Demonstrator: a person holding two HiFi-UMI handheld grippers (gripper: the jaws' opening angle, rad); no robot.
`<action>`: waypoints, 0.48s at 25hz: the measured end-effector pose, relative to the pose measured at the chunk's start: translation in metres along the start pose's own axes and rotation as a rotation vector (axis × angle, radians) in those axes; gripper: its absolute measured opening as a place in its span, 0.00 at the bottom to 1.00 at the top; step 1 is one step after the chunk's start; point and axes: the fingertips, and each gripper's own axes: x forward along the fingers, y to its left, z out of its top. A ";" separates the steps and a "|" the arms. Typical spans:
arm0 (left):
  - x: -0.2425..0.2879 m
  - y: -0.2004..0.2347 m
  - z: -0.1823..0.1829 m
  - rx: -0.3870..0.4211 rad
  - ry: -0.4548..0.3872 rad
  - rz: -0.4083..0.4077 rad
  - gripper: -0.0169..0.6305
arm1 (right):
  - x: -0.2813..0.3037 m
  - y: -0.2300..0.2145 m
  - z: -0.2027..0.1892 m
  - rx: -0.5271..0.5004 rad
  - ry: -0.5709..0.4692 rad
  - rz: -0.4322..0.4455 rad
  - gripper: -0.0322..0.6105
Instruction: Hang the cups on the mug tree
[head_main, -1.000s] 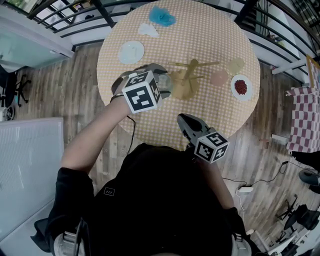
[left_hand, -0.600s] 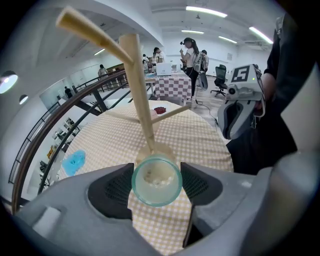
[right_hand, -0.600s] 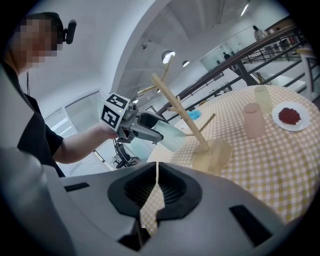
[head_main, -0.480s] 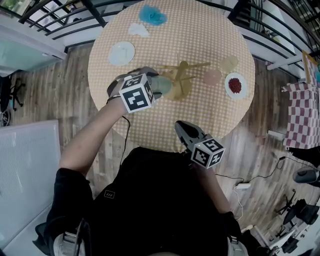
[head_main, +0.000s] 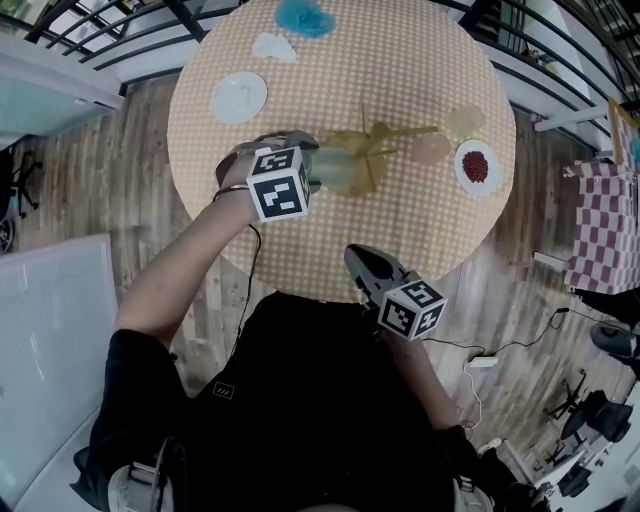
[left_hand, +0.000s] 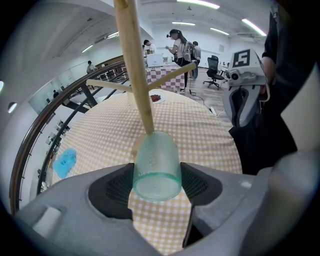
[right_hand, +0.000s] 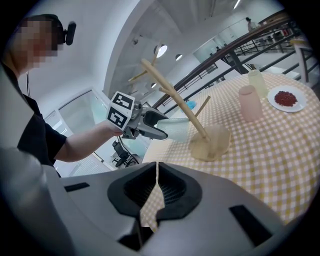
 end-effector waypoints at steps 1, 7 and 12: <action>0.001 0.001 -0.002 0.002 0.001 -0.004 0.49 | 0.001 0.000 0.000 0.000 0.001 -0.004 0.09; 0.010 0.002 -0.008 0.023 0.007 -0.010 0.48 | 0.004 -0.001 -0.003 0.010 0.004 -0.027 0.09; 0.011 0.008 -0.009 0.026 -0.010 -0.005 0.48 | 0.009 -0.001 -0.006 0.015 0.004 -0.035 0.09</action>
